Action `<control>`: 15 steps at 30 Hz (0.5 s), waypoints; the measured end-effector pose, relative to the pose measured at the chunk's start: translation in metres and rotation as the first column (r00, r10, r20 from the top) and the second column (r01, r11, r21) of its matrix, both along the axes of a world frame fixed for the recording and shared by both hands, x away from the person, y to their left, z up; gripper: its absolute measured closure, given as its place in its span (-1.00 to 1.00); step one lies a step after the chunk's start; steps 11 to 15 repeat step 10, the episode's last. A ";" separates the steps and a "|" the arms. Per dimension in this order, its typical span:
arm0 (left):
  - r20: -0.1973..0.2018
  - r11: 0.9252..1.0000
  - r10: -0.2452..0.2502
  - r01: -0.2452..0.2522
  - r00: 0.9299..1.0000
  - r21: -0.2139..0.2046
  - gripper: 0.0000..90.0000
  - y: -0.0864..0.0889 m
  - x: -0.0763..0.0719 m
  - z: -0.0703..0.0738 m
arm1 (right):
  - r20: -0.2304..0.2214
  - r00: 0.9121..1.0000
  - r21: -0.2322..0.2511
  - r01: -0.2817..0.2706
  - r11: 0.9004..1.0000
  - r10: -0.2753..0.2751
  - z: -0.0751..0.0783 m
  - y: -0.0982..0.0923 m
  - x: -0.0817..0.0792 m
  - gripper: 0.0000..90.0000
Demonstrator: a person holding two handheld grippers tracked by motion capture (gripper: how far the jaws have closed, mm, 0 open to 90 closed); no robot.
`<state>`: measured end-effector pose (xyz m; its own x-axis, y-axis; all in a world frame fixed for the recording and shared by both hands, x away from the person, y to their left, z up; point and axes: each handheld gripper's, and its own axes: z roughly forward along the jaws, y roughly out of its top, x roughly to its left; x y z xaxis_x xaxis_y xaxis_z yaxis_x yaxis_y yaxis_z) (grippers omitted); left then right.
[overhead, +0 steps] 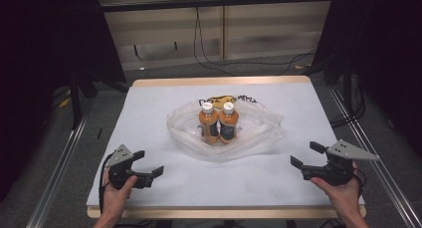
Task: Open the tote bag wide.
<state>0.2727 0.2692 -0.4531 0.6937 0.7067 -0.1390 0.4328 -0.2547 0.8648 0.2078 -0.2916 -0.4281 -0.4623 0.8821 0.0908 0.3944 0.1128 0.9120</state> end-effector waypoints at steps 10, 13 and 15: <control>0.016 0.999 0.010 -0.011 1.000 0.037 -0.91 0.014 -0.014 0.001 | -0.035 0.999 0.042 0.039 0.998 -0.038 -0.012 -0.007 -0.029 -0.80; 0.016 0.999 0.010 -0.011 1.000 0.037 -0.91 0.014 -0.014 0.001 | -0.035 0.999 0.042 0.039 0.998 -0.038 -0.012 -0.007 -0.029 -0.80; 0.016 0.999 0.010 -0.011 1.000 0.037 -0.91 0.014 -0.014 0.001 | -0.035 0.999 0.042 0.039 0.998 -0.038 -0.012 -0.007 -0.029 -0.80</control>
